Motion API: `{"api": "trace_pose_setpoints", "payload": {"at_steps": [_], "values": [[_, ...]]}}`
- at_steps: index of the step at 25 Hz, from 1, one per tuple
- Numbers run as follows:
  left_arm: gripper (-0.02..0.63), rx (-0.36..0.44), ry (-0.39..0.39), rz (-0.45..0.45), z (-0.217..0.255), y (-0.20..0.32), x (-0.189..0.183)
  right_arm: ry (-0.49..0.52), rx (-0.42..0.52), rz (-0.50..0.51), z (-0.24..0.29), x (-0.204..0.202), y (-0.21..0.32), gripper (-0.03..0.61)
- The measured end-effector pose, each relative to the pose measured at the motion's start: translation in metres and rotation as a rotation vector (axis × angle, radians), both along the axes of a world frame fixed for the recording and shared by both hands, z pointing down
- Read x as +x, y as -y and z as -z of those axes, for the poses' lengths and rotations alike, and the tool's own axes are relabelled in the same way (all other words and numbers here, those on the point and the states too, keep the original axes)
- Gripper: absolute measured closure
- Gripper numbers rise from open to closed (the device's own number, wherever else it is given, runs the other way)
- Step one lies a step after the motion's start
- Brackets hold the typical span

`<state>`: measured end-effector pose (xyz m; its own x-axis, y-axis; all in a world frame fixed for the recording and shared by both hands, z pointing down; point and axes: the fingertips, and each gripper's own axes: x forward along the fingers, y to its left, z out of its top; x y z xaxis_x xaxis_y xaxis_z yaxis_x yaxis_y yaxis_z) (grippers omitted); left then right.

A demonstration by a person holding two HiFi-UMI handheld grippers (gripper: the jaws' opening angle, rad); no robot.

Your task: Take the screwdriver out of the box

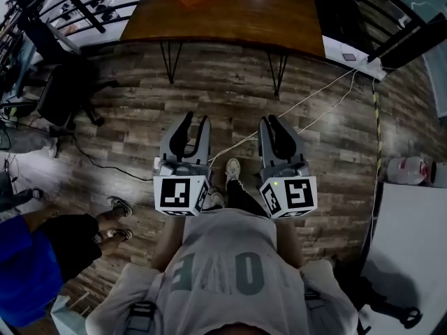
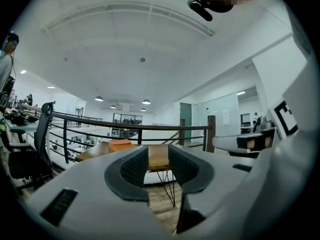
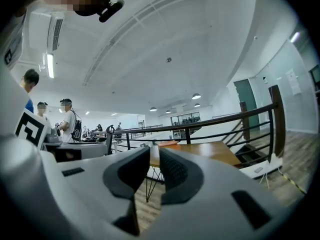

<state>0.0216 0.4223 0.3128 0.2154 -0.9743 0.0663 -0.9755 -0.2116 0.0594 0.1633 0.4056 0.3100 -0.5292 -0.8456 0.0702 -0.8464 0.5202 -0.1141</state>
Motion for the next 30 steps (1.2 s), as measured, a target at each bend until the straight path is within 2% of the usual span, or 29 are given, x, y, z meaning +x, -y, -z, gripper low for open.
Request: {"api": "trace_pose_setpoints", "payload": {"at_steps": [11, 16, 22, 30], "values": [[0.491, 0.016, -0.001, -0.025, -0.015, 0.067, 0.007, -0.022, -0.013, 0.020, -0.016, 0.000, 0.064, 0.511], [0.491, 0.053, 0.001, 0.014, -0.005, 0.091, -0.003, -0.034, 0.009, 0.057, -0.011, -0.009, 0.090, 0.511], [0.491, 0.076, -0.010, 0.034, 0.003, 0.103, -0.005, -0.042, 0.026, 0.088, -0.005, -0.012, 0.098, 0.509], [0.491, 0.149, 0.007, 0.081, 0.033, 0.115, -0.011, -0.014, 0.069, 0.130, 0.011, -0.018, 0.111, 0.509]]}}
